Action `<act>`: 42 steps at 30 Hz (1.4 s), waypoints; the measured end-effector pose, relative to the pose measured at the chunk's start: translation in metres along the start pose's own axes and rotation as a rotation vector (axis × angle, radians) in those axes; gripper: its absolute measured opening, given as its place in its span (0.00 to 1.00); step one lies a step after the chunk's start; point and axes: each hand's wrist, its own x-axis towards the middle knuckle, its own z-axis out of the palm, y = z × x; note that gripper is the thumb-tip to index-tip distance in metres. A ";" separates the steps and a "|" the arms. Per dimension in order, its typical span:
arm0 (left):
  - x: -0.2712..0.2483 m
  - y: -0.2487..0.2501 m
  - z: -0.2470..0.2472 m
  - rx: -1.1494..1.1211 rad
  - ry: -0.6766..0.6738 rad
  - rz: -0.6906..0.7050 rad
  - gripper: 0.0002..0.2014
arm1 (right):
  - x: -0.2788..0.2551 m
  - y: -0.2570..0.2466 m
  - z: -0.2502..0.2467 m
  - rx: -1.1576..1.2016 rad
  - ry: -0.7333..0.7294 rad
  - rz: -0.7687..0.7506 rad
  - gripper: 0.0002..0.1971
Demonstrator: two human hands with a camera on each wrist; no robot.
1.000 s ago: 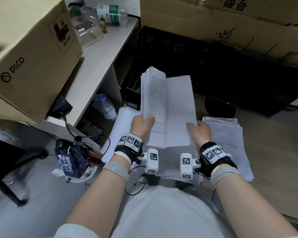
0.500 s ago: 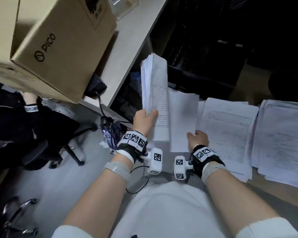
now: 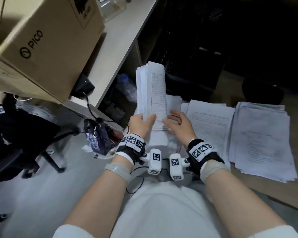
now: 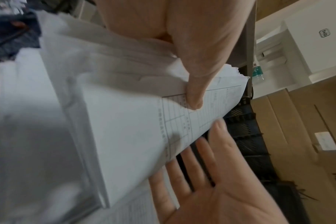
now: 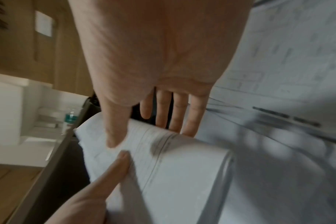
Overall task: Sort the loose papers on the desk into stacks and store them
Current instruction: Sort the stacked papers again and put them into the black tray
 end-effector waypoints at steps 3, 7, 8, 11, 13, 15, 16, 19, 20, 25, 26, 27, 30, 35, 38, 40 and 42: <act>-0.011 0.020 0.023 -0.173 -0.021 -0.024 0.10 | -0.009 -0.017 -0.015 -0.019 0.073 -0.068 0.24; -0.017 0.034 0.042 -0.326 -0.115 -0.006 0.21 | -0.019 -0.020 -0.044 0.118 0.209 -0.044 0.12; -0.019 0.038 0.045 -0.352 -0.141 -0.004 0.20 | -0.019 -0.021 -0.051 0.136 0.215 -0.045 0.11; -0.028 0.049 0.058 -0.443 -0.214 -0.017 0.19 | -0.024 -0.023 -0.068 0.202 0.227 -0.027 0.12; -0.033 0.054 0.066 -0.460 -0.255 -0.022 0.18 | -0.026 -0.021 -0.077 0.223 0.245 -0.029 0.12; -0.040 0.059 0.072 -0.442 -0.273 -0.026 0.18 | -0.028 -0.017 -0.085 0.186 0.258 -0.053 0.10; -0.044 0.062 0.076 -0.436 -0.273 -0.029 0.18 | -0.030 -0.016 -0.090 0.151 0.256 -0.075 0.09; -0.055 0.062 0.090 -0.410 -0.277 0.004 0.17 | -0.037 -0.018 -0.104 0.036 0.200 -0.125 0.11; -0.061 0.063 0.094 -0.403 -0.288 0.019 0.16 | -0.040 -0.020 -0.110 0.023 0.158 -0.138 0.11; -0.087 0.074 0.120 -0.316 -0.195 0.043 0.17 | -0.051 -0.023 -0.140 -0.117 -0.110 -0.167 0.32; -0.092 0.075 0.126 -0.322 -0.176 0.034 0.17 | -0.052 -0.021 -0.147 -0.198 -0.150 -0.181 0.36; -0.097 0.075 0.132 -0.326 -0.157 0.021 0.16 | -0.053 -0.018 -0.152 -0.278 -0.181 -0.191 0.37; -0.103 0.073 0.149 -0.275 -0.113 -0.018 0.18 | -0.055 -0.008 -0.165 -0.382 -0.213 -0.207 0.40; -0.102 0.076 0.162 -0.242 -0.069 -0.021 0.28 | -0.052 -0.001 -0.182 -0.365 -0.134 -0.246 0.31; -0.092 0.076 0.167 -0.241 -0.095 -0.026 0.30 | -0.048 -0.006 -0.187 -0.256 -0.018 -0.239 0.22; -0.082 0.079 0.166 -0.250 -0.113 -0.019 0.32 | -0.040 -0.005 -0.186 -0.156 0.085 -0.195 0.14; -0.071 0.084 0.161 -0.255 -0.153 -0.004 0.24 | -0.031 -0.006 -0.183 -0.088 0.194 -0.156 0.04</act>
